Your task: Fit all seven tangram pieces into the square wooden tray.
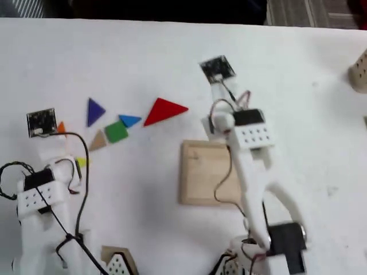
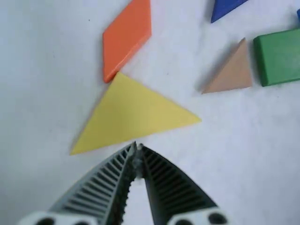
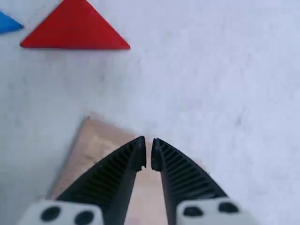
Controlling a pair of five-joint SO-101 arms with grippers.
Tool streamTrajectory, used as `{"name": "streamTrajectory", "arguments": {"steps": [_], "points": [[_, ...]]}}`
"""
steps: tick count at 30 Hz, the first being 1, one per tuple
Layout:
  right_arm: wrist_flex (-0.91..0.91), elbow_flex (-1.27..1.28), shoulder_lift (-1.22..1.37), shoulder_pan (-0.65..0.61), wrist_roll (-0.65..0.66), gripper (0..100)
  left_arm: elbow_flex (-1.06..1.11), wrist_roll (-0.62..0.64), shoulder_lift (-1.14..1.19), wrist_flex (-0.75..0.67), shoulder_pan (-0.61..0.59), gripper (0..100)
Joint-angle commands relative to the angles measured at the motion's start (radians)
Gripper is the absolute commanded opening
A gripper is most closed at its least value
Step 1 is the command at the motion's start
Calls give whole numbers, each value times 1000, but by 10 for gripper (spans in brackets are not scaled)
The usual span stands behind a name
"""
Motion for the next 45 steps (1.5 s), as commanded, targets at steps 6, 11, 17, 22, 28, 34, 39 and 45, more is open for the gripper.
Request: {"name": "streamTrajectory", "arguments": {"steps": [6,11,17,22,28,34,39,45], "points": [[-101,-508,481,-30,-176,34,6,-5,-27,-95,-35,24],[-96,-815,753,-71,-221,34,23,-5,-28,-127,-31,24],[-91,-1135,1015,-90,-273,34,23,-5,-28,-129,-31,24],[39,-1349,1198,-94,-261,33,23,-5,-28,-135,-31,24],[351,-1577,1320,-104,-104,33,23,-5,-28,-135,-31,24],[677,-1757,1371,-154,18,18,23,-5,-28,-135,-31,24],[763,-1844,1400,-242,-3,17,23,-5,-28,-135,-31,24],[773,-1838,1380,-265,-63,17,23,-5,-28,-135,-31,24]]}}
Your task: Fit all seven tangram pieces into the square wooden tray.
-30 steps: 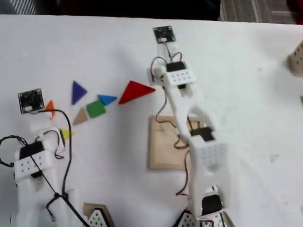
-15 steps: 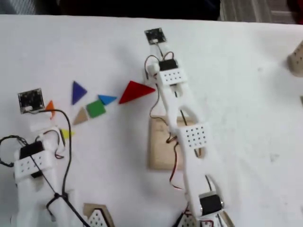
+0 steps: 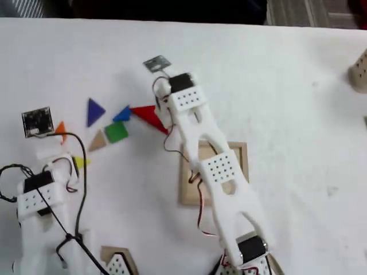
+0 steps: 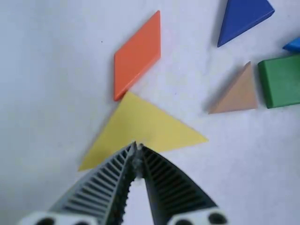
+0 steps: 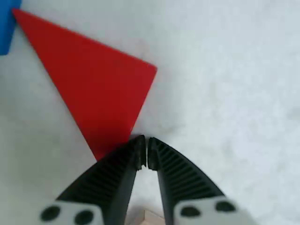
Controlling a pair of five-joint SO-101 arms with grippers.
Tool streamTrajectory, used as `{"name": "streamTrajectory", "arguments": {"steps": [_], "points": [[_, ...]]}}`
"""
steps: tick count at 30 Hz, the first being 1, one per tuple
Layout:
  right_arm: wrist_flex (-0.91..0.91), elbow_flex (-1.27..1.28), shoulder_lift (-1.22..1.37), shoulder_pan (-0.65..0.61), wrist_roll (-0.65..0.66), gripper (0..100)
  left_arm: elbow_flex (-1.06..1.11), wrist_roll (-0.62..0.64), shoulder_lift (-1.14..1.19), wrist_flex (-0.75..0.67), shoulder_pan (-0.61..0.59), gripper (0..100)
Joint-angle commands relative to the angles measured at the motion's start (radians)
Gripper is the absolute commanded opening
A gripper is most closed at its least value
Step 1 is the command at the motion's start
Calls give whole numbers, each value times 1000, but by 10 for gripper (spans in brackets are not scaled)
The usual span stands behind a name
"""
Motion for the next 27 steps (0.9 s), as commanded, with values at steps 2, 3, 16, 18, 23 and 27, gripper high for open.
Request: {"name": "streamTrajectory", "arguments": {"steps": [2,3,16,18,23,27], "points": [[16,6,-67,-21,-55,17,-6,-5,-28,-25,-10,24],[16,46,-93,-24,-66,17,-6,-5,-28,-25,-10,24],[-202,617,-556,-93,-221,17,-6,-5,-28,-25,-10,24],[-320,634,-542,-94,-229,17,-6,-5,-28,-25,-10,24],[-532,638,-447,-90,-227,17,-6,-5,-28,-25,-10,24],[-596,638,-427,-90,-227,17,-6,-5,-28,-25,-10,24]]}}
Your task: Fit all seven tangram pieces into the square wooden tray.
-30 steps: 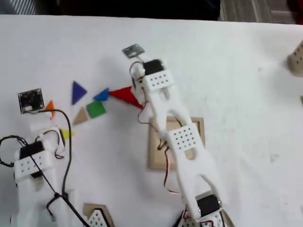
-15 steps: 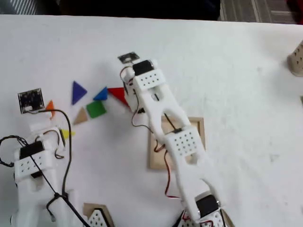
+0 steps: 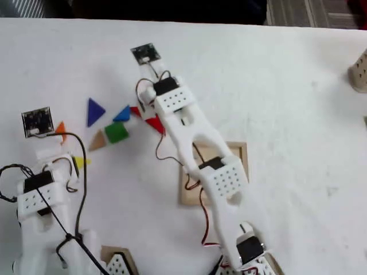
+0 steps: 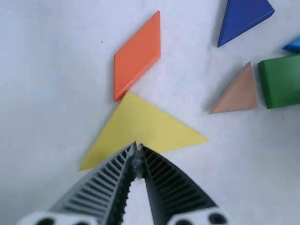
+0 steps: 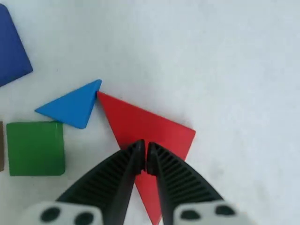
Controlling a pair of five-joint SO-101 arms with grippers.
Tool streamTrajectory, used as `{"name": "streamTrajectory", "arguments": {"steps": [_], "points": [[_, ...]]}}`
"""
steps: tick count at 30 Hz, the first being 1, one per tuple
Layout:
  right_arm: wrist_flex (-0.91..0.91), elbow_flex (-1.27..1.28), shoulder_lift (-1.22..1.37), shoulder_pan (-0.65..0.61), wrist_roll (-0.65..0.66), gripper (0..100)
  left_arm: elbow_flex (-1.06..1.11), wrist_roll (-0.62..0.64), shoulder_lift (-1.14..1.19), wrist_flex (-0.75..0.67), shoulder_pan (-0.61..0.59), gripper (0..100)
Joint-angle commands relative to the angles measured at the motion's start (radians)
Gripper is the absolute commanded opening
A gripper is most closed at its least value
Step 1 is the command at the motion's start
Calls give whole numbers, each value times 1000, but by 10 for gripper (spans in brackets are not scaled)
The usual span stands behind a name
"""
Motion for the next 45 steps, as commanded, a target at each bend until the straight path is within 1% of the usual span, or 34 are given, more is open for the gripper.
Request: {"name": "streamTrajectory", "arguments": {"steps": [1,5,10,14,18,20,23,28,32,34,37,45], "points": [[-85,-12,-21,-2,-8,17,-6,-5,-28,-25,-10,24],[-188,-2,16,-1,-8,17,-6,-5,-28,-25,-10,24],[-188,-11,102,15,-2,17,-6,-8,-28,-25,-10,24],[-74,-12,85,13,0,17,-6,-8,-28,-25,-10,24],[85,-11,30,-4,2,17,-6,-9,-28,-25,-10,24],[147,-5,12,-12,23,18,-5,-9,-28,-25,-10,24],[209,-2,1,-35,57,18,-5,-9,-28,-25,-10,24],[306,0,-7,-101,61,18,3,-9,-31,-25,-10,24],[338,11,-36,-137,55,19,3,-9,-31,-25,-10,24],[335,64,-87,-143,26,19,3,-8,-31,-43,-10,24],[266,224,-219,-145,11,19,5,-6,-28,-57,-10,24],[-36,793,-670,-154,5,18,5,-5,-28,-57,-10,24]]}}
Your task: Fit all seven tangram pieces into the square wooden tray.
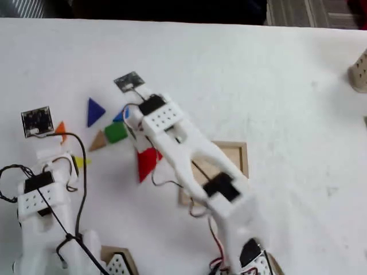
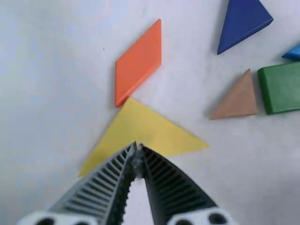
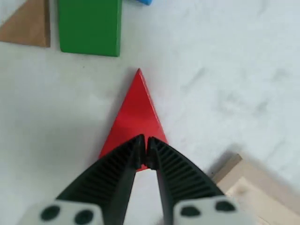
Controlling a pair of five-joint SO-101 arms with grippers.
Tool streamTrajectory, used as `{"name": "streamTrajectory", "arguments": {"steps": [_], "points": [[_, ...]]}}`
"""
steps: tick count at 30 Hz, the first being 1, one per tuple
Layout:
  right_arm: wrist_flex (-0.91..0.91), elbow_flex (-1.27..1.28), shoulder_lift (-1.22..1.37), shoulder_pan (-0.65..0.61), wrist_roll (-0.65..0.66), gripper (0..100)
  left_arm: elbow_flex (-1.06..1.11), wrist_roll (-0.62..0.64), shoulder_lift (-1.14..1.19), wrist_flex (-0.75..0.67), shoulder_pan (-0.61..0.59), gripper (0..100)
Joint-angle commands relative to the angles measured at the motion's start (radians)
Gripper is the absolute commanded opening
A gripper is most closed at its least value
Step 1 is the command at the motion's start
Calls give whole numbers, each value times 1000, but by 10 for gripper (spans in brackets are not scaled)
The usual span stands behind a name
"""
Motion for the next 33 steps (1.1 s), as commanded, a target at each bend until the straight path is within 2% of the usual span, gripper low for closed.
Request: {"name": "streamTrajectory", "arguments": {"steps": [1,4,6,9,11,14,22,24,27,33], "points": [[-130,222,-234,-27,-12,19,-5,-3,-28,-21,-10,24],[-254,381,-297,-58,-25,22,-5,-3,-28,-21,-10,24],[-344,440,-292,-73,-123,49,-5,-3,-28,-21,-10,24],[-417,460,-249,-79,-310,165,-5,-3,-28,-21,-10,24],[-429,445,-213,-79,-381,244,-5,-3,-28,-21,-10,24],[-426,394,-163,-84,-408,297,-5,-3,-28,-21,-10,24],[-429,361,-131,-176,-410,300,-6,-3,-28,-23,-8,24],[-432,353,-127,-194,-456,301,-6,-3,-28,-23,-8,24],[-426,336,-105,-188,-519,325,-6,-3,-28,-23,-8,24],[-426,316,-44,-180,-528,348,-5,-3,-28,-23,-8,24]]}}
